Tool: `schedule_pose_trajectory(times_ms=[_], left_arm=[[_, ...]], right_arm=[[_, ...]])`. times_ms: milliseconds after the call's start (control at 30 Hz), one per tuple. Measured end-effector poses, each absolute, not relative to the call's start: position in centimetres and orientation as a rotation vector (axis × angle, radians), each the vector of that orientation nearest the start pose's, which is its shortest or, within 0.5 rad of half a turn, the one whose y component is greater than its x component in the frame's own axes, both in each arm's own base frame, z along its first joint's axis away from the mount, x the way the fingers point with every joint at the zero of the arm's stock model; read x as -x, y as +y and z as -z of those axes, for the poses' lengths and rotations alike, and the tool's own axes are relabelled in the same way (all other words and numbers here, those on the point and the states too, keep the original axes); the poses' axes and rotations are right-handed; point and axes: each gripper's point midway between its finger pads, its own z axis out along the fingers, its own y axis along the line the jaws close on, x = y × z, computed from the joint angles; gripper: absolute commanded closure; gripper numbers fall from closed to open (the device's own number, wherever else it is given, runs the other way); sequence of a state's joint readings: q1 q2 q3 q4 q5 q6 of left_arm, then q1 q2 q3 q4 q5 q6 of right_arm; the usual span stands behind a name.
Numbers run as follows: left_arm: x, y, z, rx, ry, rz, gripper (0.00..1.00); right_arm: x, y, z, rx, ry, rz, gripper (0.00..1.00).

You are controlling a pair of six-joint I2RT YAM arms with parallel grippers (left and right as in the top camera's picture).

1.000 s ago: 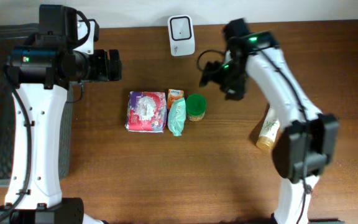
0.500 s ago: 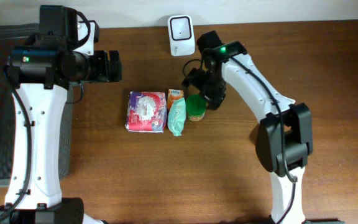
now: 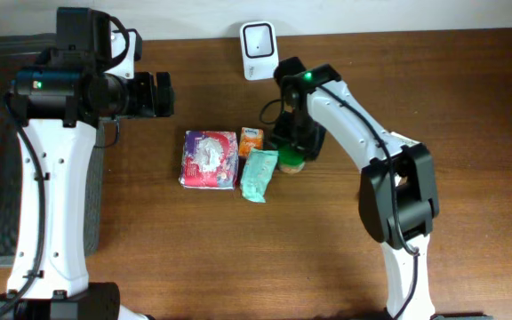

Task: Scan the item barcode
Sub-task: 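Grasp the green-lid jar with the right gripper, then lift the green-lid jar and carry it toward the scanner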

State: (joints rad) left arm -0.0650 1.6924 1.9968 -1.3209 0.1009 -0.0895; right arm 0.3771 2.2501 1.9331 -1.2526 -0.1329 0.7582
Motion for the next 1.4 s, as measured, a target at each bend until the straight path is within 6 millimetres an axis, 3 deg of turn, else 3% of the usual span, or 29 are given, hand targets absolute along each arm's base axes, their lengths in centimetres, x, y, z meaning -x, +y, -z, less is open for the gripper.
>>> schedule_pose_trajectory(times_ms=[100,233,467,567,833,967,1033,1067,1200,1267,1400], left_arm=[[-39.5,-4.3,-29.8,-0.006,2.591,0.187,0.01],[-39.5,-4.3,-29.8,-0.006,2.591,0.187,0.01],[-39.5,-4.3,-29.8,-0.005,2.591,0.187,0.01],[-39.5,-4.3,-29.8,-0.005,2.591,0.187,0.01],[-39.5,-4.3,-29.8,-0.006,2.591,0.187,0.01],[-39.5,-4.3,-29.8,-0.006,2.591,0.188,0.01],[-39.5,-4.3,-29.8,-0.005,2.591,0.187,0.01],[-39.5,-4.3,-29.8,-0.005,2.591,0.187,0.01],[-39.5,-4.3,-29.8,-0.006,2.591,0.187,0.01],[-39.5,-4.3,-29.8,-0.006,2.591,0.187,0.01],[-39.5,-4.3,-29.8,-0.006,2.591,0.187,0.01]], right_arm=[[-41.3,15.8,-7.1,-0.338,3.152,-0.179,0.33],[-41.8,14.1,-7.9,-0.045,3.161,-0.173,0.31],[-41.0,13.6,-7.9,0.133,3.186,-0.157,0.19],[-40.9,13.5,-7.9,0.005,3.197,-0.148,0.18],[-40.8,13.5,-7.8,-1.007,3.068,-0.107,0.08],[-41.3,13.7,-6.5,-1.337,2.928,-0.114,0.08],[-41.7,13.8,-5.9,-1.392,2.89,-0.13,0.1],[-41.6,13.8,-5.6,-1.419,2.879,-0.127,0.19],[-41.7,13.9,-5.3,-1.419,2.873,-0.131,0.35],[-41.7,14.0,-5.3,-1.335,2.911,-0.134,0.37],[-41.3,13.9,-5.4,-0.997,3.046,-0.133,0.55]])
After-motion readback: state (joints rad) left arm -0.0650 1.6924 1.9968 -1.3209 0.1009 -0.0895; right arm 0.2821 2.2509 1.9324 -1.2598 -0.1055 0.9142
